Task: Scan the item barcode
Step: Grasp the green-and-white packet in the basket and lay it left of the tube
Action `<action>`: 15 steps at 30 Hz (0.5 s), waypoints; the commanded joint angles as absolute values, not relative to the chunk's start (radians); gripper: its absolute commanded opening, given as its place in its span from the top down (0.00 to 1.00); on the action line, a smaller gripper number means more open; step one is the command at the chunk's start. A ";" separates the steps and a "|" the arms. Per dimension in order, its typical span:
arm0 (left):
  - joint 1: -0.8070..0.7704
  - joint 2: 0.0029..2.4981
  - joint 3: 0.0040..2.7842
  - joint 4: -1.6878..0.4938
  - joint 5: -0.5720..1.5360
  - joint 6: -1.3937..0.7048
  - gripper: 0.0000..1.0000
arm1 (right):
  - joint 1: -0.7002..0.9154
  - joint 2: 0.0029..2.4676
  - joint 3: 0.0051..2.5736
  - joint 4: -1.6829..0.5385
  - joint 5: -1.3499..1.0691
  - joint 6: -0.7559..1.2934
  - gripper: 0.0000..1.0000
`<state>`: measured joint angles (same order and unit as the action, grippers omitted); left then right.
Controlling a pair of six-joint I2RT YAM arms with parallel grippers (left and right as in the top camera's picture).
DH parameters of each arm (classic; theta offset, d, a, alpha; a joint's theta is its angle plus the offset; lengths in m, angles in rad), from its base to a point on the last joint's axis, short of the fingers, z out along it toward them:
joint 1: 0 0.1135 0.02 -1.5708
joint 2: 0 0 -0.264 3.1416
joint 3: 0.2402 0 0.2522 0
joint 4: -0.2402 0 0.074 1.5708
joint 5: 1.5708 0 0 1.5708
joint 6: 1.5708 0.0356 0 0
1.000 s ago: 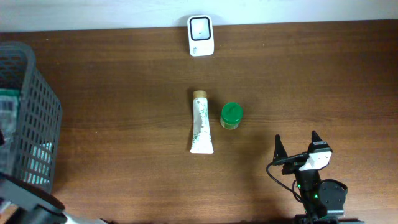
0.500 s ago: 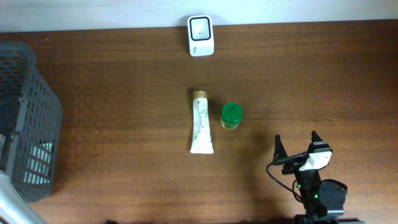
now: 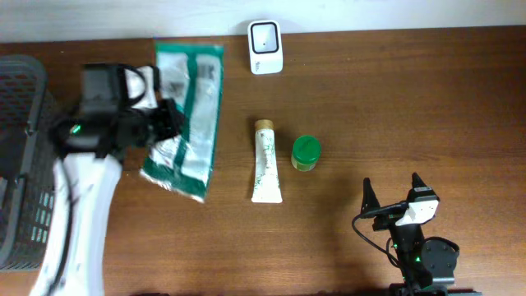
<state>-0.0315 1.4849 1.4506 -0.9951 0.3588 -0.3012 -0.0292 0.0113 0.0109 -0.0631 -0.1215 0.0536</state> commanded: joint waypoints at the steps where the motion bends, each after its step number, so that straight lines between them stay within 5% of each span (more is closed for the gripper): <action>1: -0.077 1.639 1.454 -1.059 0.328 -0.437 1.00 | -0.027 0.006 0.006 -0.068 -0.126 0.060 0.02; 15: -0.109 1.853 1.418 -1.099 0.183 -0.716 1.00 | -0.027 0.006 0.006 -0.068 -0.127 0.060 0.02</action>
